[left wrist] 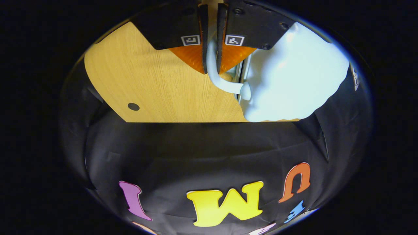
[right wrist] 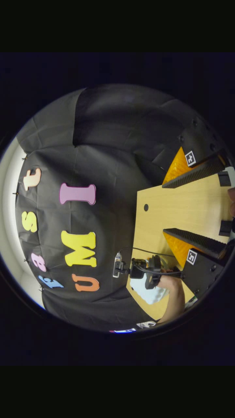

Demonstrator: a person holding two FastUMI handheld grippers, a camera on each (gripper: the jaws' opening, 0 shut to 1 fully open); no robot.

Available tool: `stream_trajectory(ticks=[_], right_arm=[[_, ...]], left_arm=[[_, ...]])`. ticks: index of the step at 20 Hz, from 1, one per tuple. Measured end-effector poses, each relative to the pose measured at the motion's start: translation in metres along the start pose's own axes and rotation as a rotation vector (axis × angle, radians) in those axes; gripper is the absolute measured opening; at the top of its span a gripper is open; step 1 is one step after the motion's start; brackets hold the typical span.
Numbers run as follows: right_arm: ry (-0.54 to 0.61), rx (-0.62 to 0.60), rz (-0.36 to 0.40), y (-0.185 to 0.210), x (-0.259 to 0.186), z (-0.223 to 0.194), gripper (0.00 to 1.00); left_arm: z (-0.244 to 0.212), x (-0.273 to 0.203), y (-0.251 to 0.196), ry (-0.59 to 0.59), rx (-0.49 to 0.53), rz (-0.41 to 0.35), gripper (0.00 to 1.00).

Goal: First open the suitcase, pack the skin care products into it, and then close the suitcase.

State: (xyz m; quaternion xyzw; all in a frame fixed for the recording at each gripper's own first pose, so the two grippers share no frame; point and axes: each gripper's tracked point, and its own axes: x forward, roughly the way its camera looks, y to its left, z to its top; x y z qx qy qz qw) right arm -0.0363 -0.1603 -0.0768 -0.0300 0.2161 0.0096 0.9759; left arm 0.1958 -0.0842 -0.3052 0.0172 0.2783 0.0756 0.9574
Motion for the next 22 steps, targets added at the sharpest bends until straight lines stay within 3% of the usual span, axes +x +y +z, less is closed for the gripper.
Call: stream_trajectory(ticks=[3,5,6,8,9,10,11,13,16,22], right_arm=[[-0.015,-0.014,-0.011,-0.002,-0.005,0.001,0.73],[-0.018,-0.016,-0.019,-0.005,-0.009,0.002,0.74],[-0.021,-0.012,-0.023,-0.007,-0.010,0.003,0.74],[-0.030,-0.015,-0.036,-0.009,-0.012,0.007,0.74],[-0.039,-0.020,-0.040,-0.010,-0.012,0.010,0.74],[-0.052,-0.023,-0.040,-0.008,-0.013,0.014,0.73],[-0.064,-0.023,-0.036,-0.006,-0.013,0.019,0.73],[-0.074,-0.012,-0.020,0.005,-0.009,0.023,0.74],[-0.136,-0.013,0.007,0.026,-0.009,0.046,0.74],[-0.418,0.028,0.072,0.084,-0.007,0.138,0.74]], left_arm=[[-0.014,0.008,-0.002,0.005,0.017,0.026,0.23],[-0.008,0.006,-0.006,-0.022,-0.009,0.015,0.24],[-0.007,0.005,-0.010,-0.027,-0.019,0.005,0.29],[-0.001,-0.001,-0.017,-0.055,-0.039,-0.018,0.46],[0.004,-0.006,-0.019,-0.071,-0.056,-0.033,0.71],[0.009,-0.013,-0.024,-0.091,-0.082,-0.061,0.72],[0.016,-0.022,-0.029,-0.115,-0.107,-0.090,0.87],[0.029,-0.036,-0.034,-0.144,-0.105,-0.138,0.98],[0.051,-0.073,-0.029,-0.184,-0.083,-0.182,0.99],[0.187,-0.225,0.040,-0.509,-0.087,-0.205,0.98]])
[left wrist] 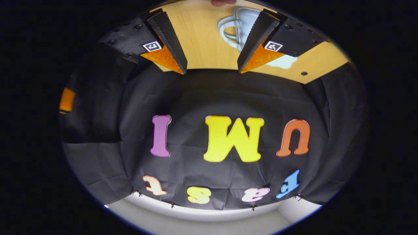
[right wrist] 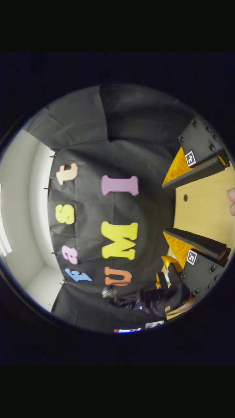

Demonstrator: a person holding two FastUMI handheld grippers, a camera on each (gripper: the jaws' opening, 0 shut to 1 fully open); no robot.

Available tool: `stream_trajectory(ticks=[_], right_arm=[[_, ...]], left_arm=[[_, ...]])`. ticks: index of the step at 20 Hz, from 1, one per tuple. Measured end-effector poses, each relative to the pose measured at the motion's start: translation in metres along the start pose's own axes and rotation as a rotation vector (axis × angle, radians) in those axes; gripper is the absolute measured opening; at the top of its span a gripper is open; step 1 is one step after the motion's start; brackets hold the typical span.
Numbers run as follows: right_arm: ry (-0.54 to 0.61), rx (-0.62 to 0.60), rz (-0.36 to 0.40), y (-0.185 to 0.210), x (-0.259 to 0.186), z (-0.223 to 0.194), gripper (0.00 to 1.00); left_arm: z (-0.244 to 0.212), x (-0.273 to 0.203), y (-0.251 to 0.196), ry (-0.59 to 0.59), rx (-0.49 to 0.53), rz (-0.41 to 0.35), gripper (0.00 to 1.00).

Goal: First open the suitcase, pack the skin care products into it, and then close the suitcase.

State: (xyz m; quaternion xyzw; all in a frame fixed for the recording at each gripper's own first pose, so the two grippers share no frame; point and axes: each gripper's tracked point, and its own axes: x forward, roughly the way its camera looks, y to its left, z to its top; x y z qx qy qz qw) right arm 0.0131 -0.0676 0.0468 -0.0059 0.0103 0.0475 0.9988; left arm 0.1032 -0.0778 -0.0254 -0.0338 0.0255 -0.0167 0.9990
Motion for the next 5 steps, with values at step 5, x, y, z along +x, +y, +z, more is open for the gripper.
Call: stream_trajectory(ticks=[5], right_arm=[[-0.069,0.013,0.005,0.040,0.016,0.025,0.74]], left_arm=[[0.051,-0.043,0.037,-0.046,0.010,0.037,0.98]])
